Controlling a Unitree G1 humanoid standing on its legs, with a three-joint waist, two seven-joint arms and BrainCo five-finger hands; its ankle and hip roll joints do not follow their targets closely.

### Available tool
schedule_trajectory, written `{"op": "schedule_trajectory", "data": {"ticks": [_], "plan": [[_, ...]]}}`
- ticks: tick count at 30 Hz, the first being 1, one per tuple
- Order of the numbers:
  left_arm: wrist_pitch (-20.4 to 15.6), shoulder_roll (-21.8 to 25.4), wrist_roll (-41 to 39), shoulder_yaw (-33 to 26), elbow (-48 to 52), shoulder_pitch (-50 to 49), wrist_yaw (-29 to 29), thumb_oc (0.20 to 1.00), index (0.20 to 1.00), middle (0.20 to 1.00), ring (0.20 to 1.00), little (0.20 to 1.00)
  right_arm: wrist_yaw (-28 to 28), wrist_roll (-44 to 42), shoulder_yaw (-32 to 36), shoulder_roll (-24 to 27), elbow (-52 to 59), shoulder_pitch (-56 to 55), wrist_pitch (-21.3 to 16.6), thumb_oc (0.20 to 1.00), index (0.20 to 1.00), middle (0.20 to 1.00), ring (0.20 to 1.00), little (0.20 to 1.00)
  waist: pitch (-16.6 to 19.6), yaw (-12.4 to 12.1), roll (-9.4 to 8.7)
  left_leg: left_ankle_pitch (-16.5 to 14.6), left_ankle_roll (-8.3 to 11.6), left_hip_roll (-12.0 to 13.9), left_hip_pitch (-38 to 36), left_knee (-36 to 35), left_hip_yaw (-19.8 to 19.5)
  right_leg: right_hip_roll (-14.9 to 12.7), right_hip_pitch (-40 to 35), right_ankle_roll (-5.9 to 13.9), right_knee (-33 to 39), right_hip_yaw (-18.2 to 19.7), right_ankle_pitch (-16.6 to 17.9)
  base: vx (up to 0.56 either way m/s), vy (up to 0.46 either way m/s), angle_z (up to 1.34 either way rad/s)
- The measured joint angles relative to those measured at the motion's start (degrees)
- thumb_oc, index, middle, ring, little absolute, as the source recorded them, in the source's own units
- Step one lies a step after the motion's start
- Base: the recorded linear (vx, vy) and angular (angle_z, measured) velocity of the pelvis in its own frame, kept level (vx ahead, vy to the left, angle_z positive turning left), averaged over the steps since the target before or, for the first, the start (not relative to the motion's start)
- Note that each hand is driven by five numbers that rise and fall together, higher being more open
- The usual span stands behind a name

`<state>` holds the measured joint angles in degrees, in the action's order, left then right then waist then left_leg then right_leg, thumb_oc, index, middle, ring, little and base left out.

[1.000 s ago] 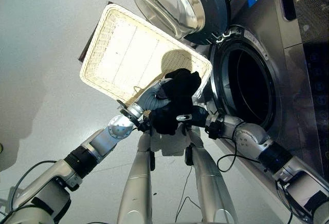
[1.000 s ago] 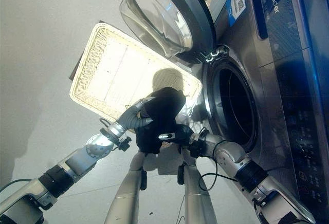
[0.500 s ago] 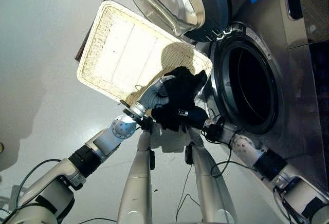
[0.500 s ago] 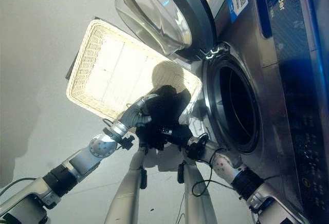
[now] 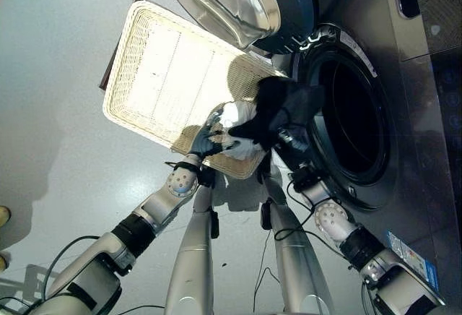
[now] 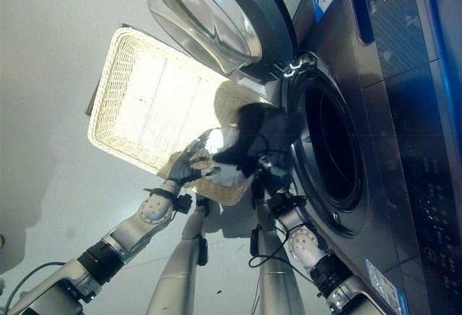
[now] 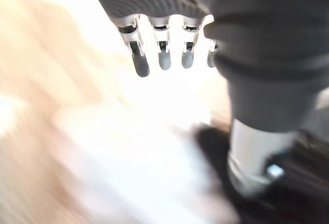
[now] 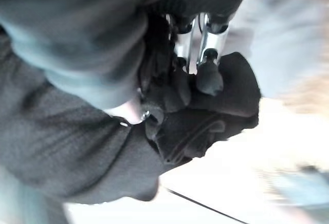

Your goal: Put the clothes into the washing machine.

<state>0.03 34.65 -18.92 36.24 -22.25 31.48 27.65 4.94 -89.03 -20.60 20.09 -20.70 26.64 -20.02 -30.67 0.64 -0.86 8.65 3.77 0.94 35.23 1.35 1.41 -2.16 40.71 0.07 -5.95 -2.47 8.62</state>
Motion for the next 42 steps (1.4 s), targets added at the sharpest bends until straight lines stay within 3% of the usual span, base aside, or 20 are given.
{"op": "schedule_trajectory", "data": {"ticks": [2, 4, 5, 8, 11, 16, 19, 20, 21, 22, 23, 25, 27, 31, 33, 34, 35, 37, 41, 42], "plan": [[0.2, 0.9, -2.5, -2.2, -2.0, -0.6, 1.4, 1.000, 1.000, 1.000, 1.000, 1.000, 1.2, -6.3, 3.4, -0.3, -2.0, 1.2, -0.7, 0.200, 0.200, 0.200, 0.200, 0.200, -0.1, 0.0, 0.46, 0.0, 0.00, 0.0, -0.4, 0.0, 0.1, -0.1, -0.2, -0.05, -0.2, 0.1, 0.0, 0.02, 0.012, -0.01], [-1.3, 0.1, -9.7, -9.1, -5.1, -1.9, 3.1, 1.000, 1.000, 1.000, 1.000, 1.000, 2.5, -17.7, 10.3, -1.0, -5.2, 3.3, -1.7, 0.200, 0.200, 0.200, 0.200, 0.200, -0.1, -0.3, 2.40, 0.1, -0.08, -0.1, -1.5, -0.3, 0.3, -0.4, -1.1, 0.26, -0.3, 0.0, -0.2, 0.04, 0.057, -0.01], [-1.3, 0.1, -9.7, -9.1, -5.1, -1.9, 3.1, 1.000, 1.000, 1.000, 1.000, 1.000, 2.5, -17.7, 10.3, -1.0, -5.2, 3.3, -1.7, 0.200, 0.200, 0.200, 0.200, 0.200, -0.1, -0.3, 2.40, 0.1, -0.08, -0.1, -1.5, -0.3, 0.3, -0.4, -1.1, 0.26, -0.3, 0.0, -0.2, 0.03, 0.059, -0.01], [-3.4, -0.8, -14.1, -14.3, -4.0, -6.1, 4.0, 1.000, 1.000, 1.000, 1.000, 1.000, 2.6, -23.7, 15.8, -0.7, -3.7, 4.1, -4.7, 0.200, 0.200, 0.200, 0.200, 0.200, 0.1, -0.1, 7.31, 0.7, -0.69, -0.4, -2.7, -1.6, 0.5, -0.8, -1.7, 0.48, -0.3, 0.0, -0.2, 0.03, 0.064, 0.01], [-4.5, -2.2, -15.8, -17.7, -4.4, -8.1, 3.3, 1.000, 1.000, 1.000, 1.000, 1.000, 0.4, -24.2, 19.1, -1.9, -1.7, 5.5, -6.5, 0.200, 0.200, 0.200, 0.200, 0.200, 0.2, 0.0, 9.24, 1.0, -0.81, -0.6, -3.0, -2.1, 1.0, -1.0, -1.6, 0.59, -0.4, 0.2, -0.2, 0.02, 0.055, -0.09], [-7.4, -4.9, -18.1, -19.9, -9.5, -9.6, 0.4, 1.000, 1.000, 1.000, 1.000, 1.000, -8.5, -24.4, 22.6, -0.2, -3.9, 12.3, -17.2, 0.200, 0.200, 0.200, 0.200, 0.200, 0.3, -0.4, 9.50, 1.0, -0.84, -0.6, -3.6, -2.4, 2.4, -1.1, -1.1, 0.57, -0.7, 0.3, -0.1, 0.04, 0.048, -0.09], [-10.0, -7.9, -18.3, -18.6, -13.7, -11.0, -2.3, 1.000, 1.000, 1.000, 1.000, 1.000, -13.6, -24.2, 27.3, 1.9, -13.3, 19.1, -26.4, 0.200, 0.200, 0.200, 0.200, 0.200, 0.4, -1.1, 9.57, 1.0, -0.90, -1.2, -3.6, -2.7, 3.1, -1.4, -0.7, 0.91, -0.8, 1.1, 0.1, 0.04, 0.017, -0.06], [-10.6, -8.6, -18.3, -18.1, -14.4, -11.3, -2.7, 1.000, 1.000, 1.000, 1.000, 1.000, -15.1, -24.2, 29.3, 2.0, -14.8, 20.3, -28.4, 0.269, 0.269, 0.269, 0.269, 0.269, 0.4, -1.7, 9.58, 1.0, -0.91, -1.3, -3.6, -2.7, 3.3, -1.5, -0.6, 1.00, -0.7, 1.3, 0.2, -0.01, -0.021, -0.03], [-10.9, -8.8, -18.3, -16.9, -14.8, -11.8, -3.0, 1.000, 1.000, 1.000, 1.000, 1.000, -18.0, -23.8, 30.8, 2.6, -17.9, 22.1, -31.3, 0.595, 0.595, 0.595, 0.595, 0.595, 0.4, -1.9, 9.59, 1.0, -0.92, -1.5, -3.6, -2.7, 3.3, -1.7, -0.6, 1.03, -0.7, 1.3, 0.3, 0.00, 0.000, 0.00], [-10.9, -8.7, -18.4, -14.8, -14.8, -12.0, -3.3, 1.000, 1.000, 1.000, 1.000, 1.000, -22.7, -22.1, 32.1, 3.5, -21.8, 23.8, -34.7, 0.595, 0.595, 0.595, 0.595, 0.595, 0.4, -2.7, 9.59, 1.1, -1.00, -1.7, -3.5, -2.7, 3.3, -1.9, -0.5, 1.00, -0.7, 1.3, 0.7, -0.01, -0.067, 0.01], [-11.0, -8.7, -18.4, -13.7, -14.4, -12.2, -3.6, 1.000, 1.000, 1.000, 1.000, 1.000, -26.2, -21.3, 33.6, 4.1, -22.6, 24.5, -36.4, 1.000, 1.000, 1.000, 1.000, 1.000, 0.4, -3.4, 9.59, 1.1, -1.00, -1.9, -3.2, -2.7, 3.4, -2.1, -0.1, 1.13, -0.7, 1.4, 0.7, 0.00, -0.078, 0.01], [-10.6, -8.5, -18.5, -13.4, -13.3, -12.7, -3.7, 1.000, 1.000, 1.000, 1.000, 1.000, -29.5, -20.6, 34.4, 5.4, -23.3, 25.5, -37.6, 1.000, 1.000, 1.000, 1.000, 1.000, 0.4, -3.5, 9.58, 1.3, -1.32, -2.1, -2.4, -2.7, 3.3, -2.4, 0.6, 1.43, -0.7, 1.4, 1.0, -0.01, -0.082, 0.05], [-10.6, -6.8, -18.9, -12.1, -10.3, -12.6, -4.0, 1.000, 1.000, 1.000, 1.000, 1.000, -27.4, -23.8, 34.3, 8.4, -26.4, 27.1, -38.1, 1.000, 1.000, 1.000, 1.000, 1.000, 0.4, -3.8, 9.58, 1.6, -1.75, -2.6, -1.5, -2.6, 3.2, -2.9, 1.2, 1.72, -0.6, 1.3, 1.2, -0.01, -0.089, 0.07], [-10.4, -4.3, -19.1, -11.4, -7.4, -12.6, -4.0, 1.000, 1.000, 1.000, 1.000, 1.000, -21.7, -24.5, 34.2, 9.2, -26.3, 27.0, -34.4, 1.000, 1.000, 1.000, 1.000, 1.000, 0.4, -3.9, 9.55, 1.9, -2.06, -3.1, -1.2, -2.6, 3.1, -3.2, 1.5, 2.28, -0.6, 1.3, 1.3, 0.00, -0.073, 0.02], [-9.7, -3.7, -20.3, -11.5, -7.5, -12.7, -4.0, 1.000, 1.000, 1.000, 1.000, 1.000, -17.0, -24.5, 32.9, 9.4, -25.7, 26.3, -26.1, 1.000, 1.000, 1.000, 1.000, 1.000, 0.4, -3.5, 9.55, 2.1, -2.31, -3.0, -1.1, -2.6, 2.9, -3.1, 1.5, 2.25, -0.6, 1.2, 1.3, -0.03, -0.050, 0.00], [-9.7, -3.7, -20.3, -11.5, -7.5, -12.7, -4.0, 1.000, 1.000, 1.000, 1.000, 1.000, -17.0, -24.5, 32.9, 9.4, -25.7, 26.3, -26.1, 1.000, 1.000, 1.000, 1.000, 1.000, 0.4, -3.5, 9.55, 2.1, -2.31, -3.0, -1.1, -2.6, 2.9, -3.1, 1.5, 2.25, -0.6, 1.2, 1.3, -0.02, -0.036, 0.02], [-9.2, -3.7, -20.6, -11.5, -7.6, -12.7, -4.2, 1.000, 1.000, 1.000, 1.000, 1.000, -13.5, -24.5, 29.8, 10.5, -26.2, 25.5, -19.7, 1.000, 1.000, 1.000, 1.000, 1.000, 0.4, -3.1, 9.55, 2.1, -2.40, -2.9, -1.0, -2.6, 2.8, -3.0, 1.5, 2.20, -0.6, 1.0, 1.4, -0.01, -0.038, 0.02], [-8.9, -3.9, -20.6, -11.5, -7.7, -12.8, -4.5, 1.000, 1.000, 1.000, 1.000, 1.000, -11.1, -23.5, 27.5, 10.9, -26.2, 25.2, -14.0, 1.000, 1.000, 1.000, 1.000, 1.000, 0.4, -3.1, 9.55, 2.2, -2.47, -2.7, -1.0, -2.6, 2.7, -2.9, 1.4, 2.12, -0.6, 0.9, 1.4, -0.04, -0.040, 0.01], [-8.9, -3.9, -20.6, -11.5, -7.7, -12.8, -4.5, 1.000, 1.000, 1.000, 1.000, 1.000, -11.1, -23.5, 27.5, 10.9, -26.2, 25.2, -14.0, 1.000, 1.000, 1.000, 1.000, 1.000, 0.4, -3.1, 9.55, 2.2, -2.47, -2.7, -1.0, -2.6, 2.7, -2.9, 1.4, 2.12, -0.6, 0.9, 1.4, 0.00, 0.000, 0.01], [-8.8, -6.6, -20.6, -11.6, -8.3, -13.0, -4.9, 1.000, 1.000, 1.000, 1.000, 1.000, -5.9, -18.0, 19.8, 8.1, -21.8, 22.0, -4.8, 1.000, 1.000, 1.000, 1.000, 1.000, 0.4, -2.8, 9.55, 2.4, -2.18, -2.1, -0.5, -2.6, 2.0, -2.3, 1.5, 1.66, -0.1, 0.1, 1.7, 0.01, 0.000, 0.04]]}}
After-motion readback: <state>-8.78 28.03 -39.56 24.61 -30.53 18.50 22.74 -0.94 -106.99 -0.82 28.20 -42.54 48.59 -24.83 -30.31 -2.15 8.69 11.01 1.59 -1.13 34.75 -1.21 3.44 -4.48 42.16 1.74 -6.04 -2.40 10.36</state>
